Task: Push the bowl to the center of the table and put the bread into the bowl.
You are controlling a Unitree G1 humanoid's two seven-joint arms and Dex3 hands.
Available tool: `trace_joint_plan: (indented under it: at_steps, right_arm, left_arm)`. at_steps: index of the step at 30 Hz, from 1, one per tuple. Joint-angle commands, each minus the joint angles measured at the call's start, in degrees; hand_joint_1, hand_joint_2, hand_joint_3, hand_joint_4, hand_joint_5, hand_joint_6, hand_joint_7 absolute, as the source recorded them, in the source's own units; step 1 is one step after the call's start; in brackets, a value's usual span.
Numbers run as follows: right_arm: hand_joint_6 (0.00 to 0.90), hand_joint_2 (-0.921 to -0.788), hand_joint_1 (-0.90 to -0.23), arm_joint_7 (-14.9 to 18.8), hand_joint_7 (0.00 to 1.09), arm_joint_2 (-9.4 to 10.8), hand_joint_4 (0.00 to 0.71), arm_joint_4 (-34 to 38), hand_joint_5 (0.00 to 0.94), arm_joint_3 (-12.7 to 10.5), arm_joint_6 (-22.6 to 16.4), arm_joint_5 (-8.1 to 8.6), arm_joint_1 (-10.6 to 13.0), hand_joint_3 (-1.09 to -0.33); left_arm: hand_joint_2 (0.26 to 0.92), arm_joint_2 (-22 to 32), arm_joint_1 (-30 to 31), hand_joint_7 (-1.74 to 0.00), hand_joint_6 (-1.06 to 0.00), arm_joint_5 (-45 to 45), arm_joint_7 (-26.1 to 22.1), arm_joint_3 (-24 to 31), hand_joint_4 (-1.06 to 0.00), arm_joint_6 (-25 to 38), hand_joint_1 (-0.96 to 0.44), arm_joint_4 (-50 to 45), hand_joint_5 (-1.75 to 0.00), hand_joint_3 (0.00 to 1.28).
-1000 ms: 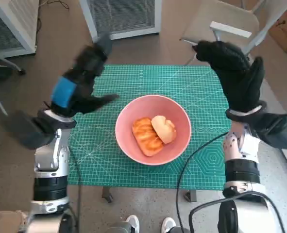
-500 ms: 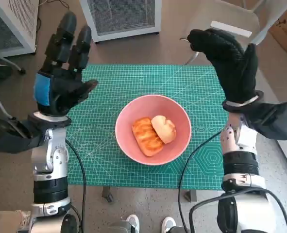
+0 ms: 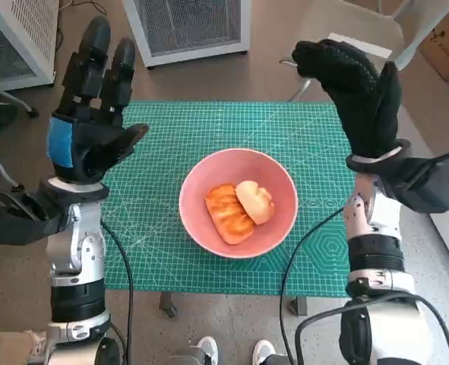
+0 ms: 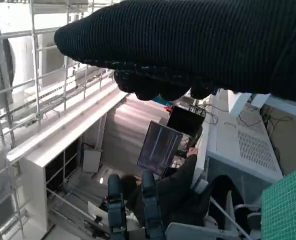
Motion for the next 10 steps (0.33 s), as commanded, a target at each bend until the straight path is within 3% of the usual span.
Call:
trace_joint_plan:
  at_steps: [1,10]
  right_arm:
    - [0.161,-0.921,-0.583,-1.11,0.26,-0.33,0.126,0.17,0.000,0.28,1.10,-0.66,-0.01,-0.653]
    - [0.161,-0.921,-0.587,-1.89,0.27,-0.48,0.126,0.05,0.001,0.46,1.07,-0.82,-0.15,-0.651]
  left_arm:
    - [0.920,0.18,-0.38,-0.24,-0.05,0.15,0.13,-0.35,-0.03,-0.30,-0.51,0.14,0.00,0.06]
    - [0.920,0.15,-1.10,-0.35,0.00,0.21,-0.21,-0.68,-0.03,-0.70,-0.51,1.77,0.00,0.05]
